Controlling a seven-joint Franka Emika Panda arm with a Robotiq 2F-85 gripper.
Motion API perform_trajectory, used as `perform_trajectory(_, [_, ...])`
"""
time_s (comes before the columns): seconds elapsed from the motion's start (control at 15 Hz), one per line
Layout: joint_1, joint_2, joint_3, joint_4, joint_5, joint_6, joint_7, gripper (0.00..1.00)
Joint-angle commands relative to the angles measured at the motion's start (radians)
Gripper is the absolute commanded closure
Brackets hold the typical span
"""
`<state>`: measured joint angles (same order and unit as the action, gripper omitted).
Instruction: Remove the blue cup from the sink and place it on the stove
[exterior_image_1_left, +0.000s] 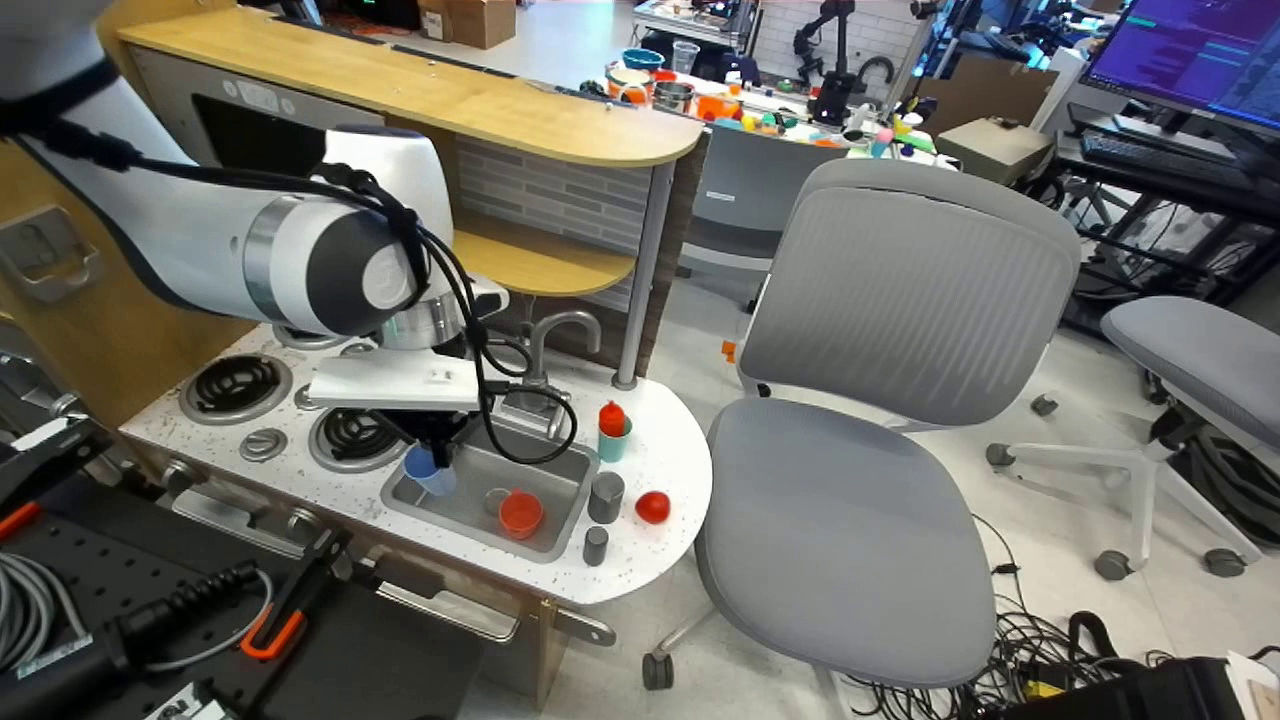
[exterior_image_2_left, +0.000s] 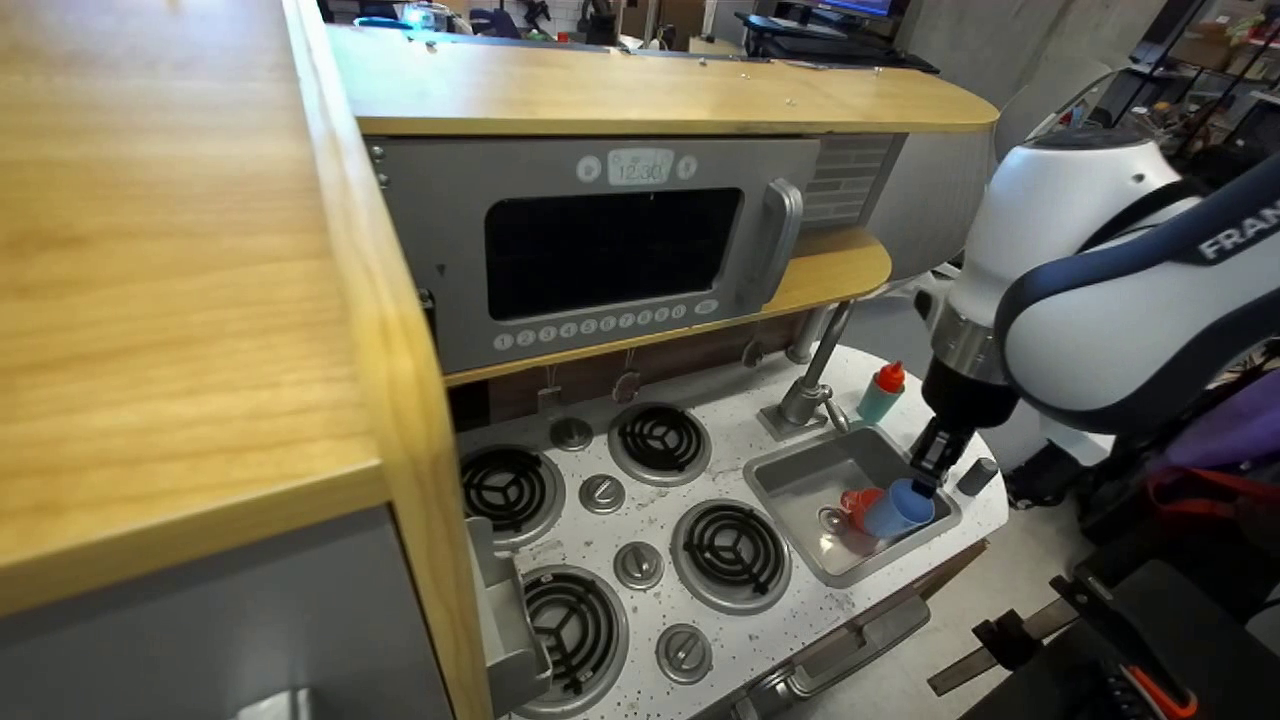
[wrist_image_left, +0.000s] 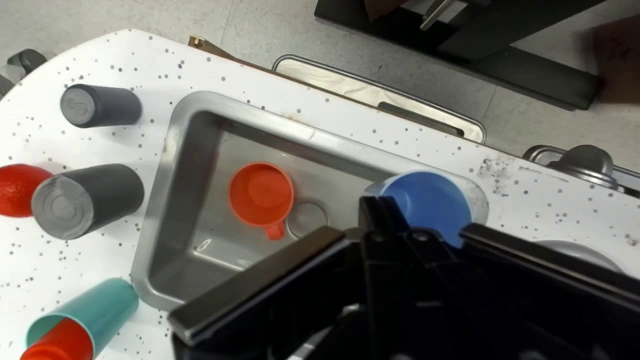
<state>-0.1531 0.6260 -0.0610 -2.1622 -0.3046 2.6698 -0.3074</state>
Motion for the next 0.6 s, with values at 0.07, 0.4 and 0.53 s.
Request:
perform_trajectory(0.07, [-0.063, -0.149, 0.084, -0.144, 0.058, 0.111, -0.097, 1.00])
perform_trajectory(0.4, [-0.041, -0.097, 0.155, -0.048, 0.092, 0.065, -0.156, 1.00])
perform_trajectory(0.53, [-0.013, -0.061, 0.161, 0.003, 0.093, 0.027, -0.138, 1.00])
